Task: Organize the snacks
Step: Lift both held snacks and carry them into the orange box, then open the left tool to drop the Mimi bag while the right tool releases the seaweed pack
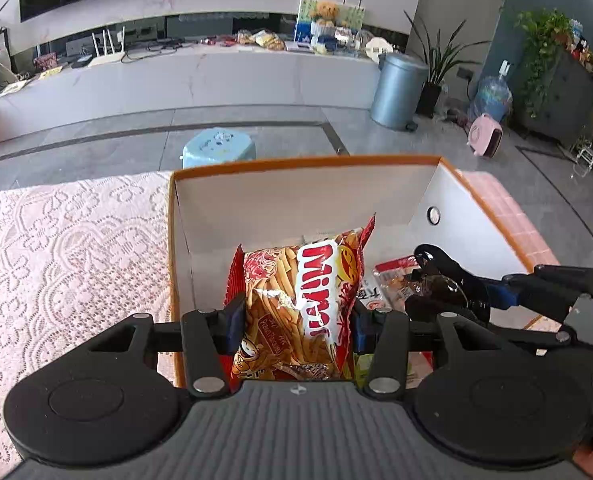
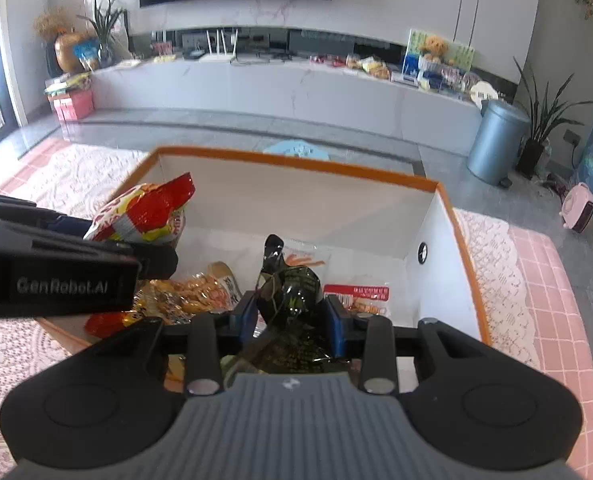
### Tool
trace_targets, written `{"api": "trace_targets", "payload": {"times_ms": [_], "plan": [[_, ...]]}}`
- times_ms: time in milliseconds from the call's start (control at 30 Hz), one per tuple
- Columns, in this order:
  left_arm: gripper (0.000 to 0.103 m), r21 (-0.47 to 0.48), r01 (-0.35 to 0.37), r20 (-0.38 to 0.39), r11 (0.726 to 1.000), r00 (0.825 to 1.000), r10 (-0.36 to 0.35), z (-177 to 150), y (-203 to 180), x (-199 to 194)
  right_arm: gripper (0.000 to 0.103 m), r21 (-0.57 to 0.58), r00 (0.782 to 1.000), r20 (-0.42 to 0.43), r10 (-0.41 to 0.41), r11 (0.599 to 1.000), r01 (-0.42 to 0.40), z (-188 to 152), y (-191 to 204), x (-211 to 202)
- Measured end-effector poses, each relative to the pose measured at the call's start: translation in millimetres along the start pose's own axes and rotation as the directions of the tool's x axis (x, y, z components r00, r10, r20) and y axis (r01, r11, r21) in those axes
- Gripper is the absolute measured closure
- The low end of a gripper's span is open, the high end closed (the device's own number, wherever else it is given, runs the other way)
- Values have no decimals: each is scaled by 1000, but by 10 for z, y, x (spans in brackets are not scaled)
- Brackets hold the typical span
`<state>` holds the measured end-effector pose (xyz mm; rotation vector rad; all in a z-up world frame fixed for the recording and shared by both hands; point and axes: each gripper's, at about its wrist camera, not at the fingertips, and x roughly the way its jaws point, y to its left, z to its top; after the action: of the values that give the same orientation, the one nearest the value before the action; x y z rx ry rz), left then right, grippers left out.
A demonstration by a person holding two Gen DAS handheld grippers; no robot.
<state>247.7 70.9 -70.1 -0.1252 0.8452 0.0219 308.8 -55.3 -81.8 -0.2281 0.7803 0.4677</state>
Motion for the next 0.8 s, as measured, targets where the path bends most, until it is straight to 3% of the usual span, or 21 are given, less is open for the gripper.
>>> {"api": "trace_targets", "payload": {"times_ms": [433, 667, 800], "plan": [[48, 62, -47, -63, 997, 997, 51, -59, -39, 211, 71, -12, 987, -158, -19, 1000, 17, 10, 27, 487], [47, 112, -65, -84, 992, 994, 74, -88, -84, 264, 70, 4, 981, -192, -16, 1000, 17, 26, 22, 575], [47, 128, -70, -81, 989, 993, 81, -92, -100, 282, 64, 12, 978, -206, -22, 1000, 25, 5, -19, 567]]}}
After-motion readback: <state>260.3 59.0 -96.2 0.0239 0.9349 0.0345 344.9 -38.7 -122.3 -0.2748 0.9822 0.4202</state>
